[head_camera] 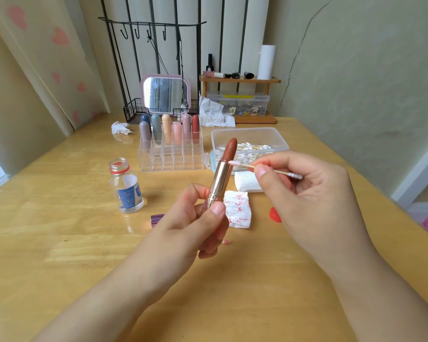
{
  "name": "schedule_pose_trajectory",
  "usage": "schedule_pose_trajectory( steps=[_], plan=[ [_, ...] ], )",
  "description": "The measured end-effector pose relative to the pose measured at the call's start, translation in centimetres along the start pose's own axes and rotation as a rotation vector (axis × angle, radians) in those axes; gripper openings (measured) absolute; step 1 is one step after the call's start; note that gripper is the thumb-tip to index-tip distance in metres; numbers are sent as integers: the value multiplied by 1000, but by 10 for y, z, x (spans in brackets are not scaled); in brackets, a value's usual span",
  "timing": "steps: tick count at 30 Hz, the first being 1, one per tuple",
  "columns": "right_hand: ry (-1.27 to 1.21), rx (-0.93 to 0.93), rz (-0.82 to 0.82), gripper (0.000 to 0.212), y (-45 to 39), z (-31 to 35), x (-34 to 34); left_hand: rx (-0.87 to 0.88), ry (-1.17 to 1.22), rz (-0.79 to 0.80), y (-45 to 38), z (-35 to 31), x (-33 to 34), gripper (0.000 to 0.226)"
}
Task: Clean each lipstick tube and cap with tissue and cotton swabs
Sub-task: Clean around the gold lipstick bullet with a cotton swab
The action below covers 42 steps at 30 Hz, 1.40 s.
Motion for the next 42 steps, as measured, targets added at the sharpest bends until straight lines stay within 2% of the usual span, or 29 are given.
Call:
schedule_pose_trajectory(
  steps=[5, 17, 24, 33, 42],
  plan=[
    [6, -7, 5, 10, 1, 0, -1, 15, -14, -5, 0, -1, 0, 23],
    [2, -35, 23, 10, 1, 3, 0, 20, 0, 17, 1, -1, 0, 19],
    [0, 31, -19, 8, -2, 1, -4, 22, 30, 29, 1, -1, -1, 14],
    [-29, 15, 6, 10, 0, 4, -4, 21, 45, 42, 1, 0, -2, 18],
    [-65, 54, -9, 10, -3, 2, -6, 24, 65, 80, 2, 0, -1, 34]
  ],
)
Point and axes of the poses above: each hand's wrist, its own y-axis away from the middle knuckle, its own x-axis out of the palm, z = x × y, the point moved 1 cm from there along -y, towards the middle knuckle, and after that the axes turned 4 degrees about -x, right-handed, at the moved point
